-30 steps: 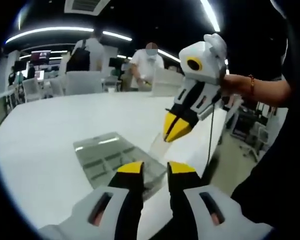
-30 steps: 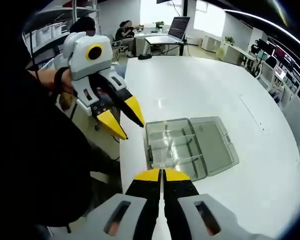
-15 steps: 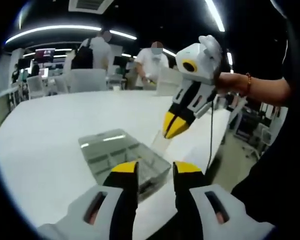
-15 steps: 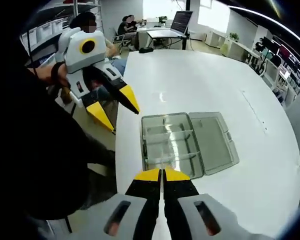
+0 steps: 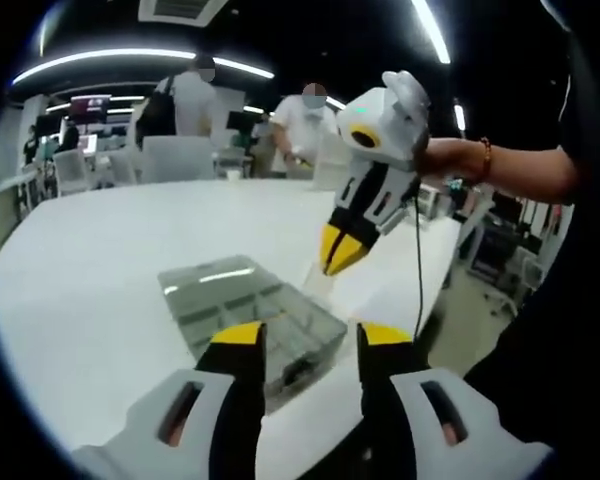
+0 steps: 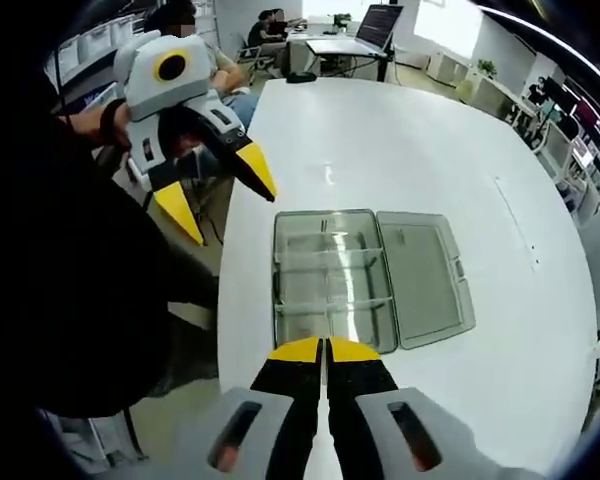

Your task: Insert the divider into the dual guide fixture by aligning both edges with the guide slots and pushing it downward to the bottom, including one-sided entry, uneven engagement, binding, and posture correction.

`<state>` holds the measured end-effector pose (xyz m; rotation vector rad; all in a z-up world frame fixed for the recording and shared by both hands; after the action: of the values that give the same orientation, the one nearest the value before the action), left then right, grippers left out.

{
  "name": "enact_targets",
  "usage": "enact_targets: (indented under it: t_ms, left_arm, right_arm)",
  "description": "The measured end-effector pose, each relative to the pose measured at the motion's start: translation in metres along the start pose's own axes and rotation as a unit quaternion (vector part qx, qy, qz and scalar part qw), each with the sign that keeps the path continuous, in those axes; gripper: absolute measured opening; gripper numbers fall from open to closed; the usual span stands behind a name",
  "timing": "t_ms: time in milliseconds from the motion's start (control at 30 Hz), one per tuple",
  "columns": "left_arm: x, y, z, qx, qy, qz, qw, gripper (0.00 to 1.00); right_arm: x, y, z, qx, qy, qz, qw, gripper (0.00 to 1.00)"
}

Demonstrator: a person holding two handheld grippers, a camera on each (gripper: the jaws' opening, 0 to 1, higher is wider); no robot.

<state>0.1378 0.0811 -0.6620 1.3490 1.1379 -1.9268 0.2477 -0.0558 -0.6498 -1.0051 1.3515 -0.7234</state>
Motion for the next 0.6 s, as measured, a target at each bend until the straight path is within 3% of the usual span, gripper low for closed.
enact_targets:
  t_ms: [467,600]
  left_arm:
    - [0.000,0.005,-0.003,0.000,-0.012,-0.008,0.9999,0.59]
    - [0.002,0.004,-0.004,0.000,-0.014,-0.012,0.9998,0.59]
  right_arm:
    - [0.002,0.011,0.011,-0.013,-0.019,-0.037,0.9990,0.00]
    - [0.004,0.013,0.012,-0.014,-0.022,-0.041,0.9988,0.00]
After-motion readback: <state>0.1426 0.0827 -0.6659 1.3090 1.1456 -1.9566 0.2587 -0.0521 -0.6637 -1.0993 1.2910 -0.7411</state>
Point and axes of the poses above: the point that each gripper's makers call its tool centre point, and the gripper's own axes: y roughly forward along the fingers, z roughly to its right, x roughly out of its underside, the point moved 7 cm from there along -y, roughly backward along the fingers, and after that the axes turned 7 degrees about -x, right-handed, at the moved point
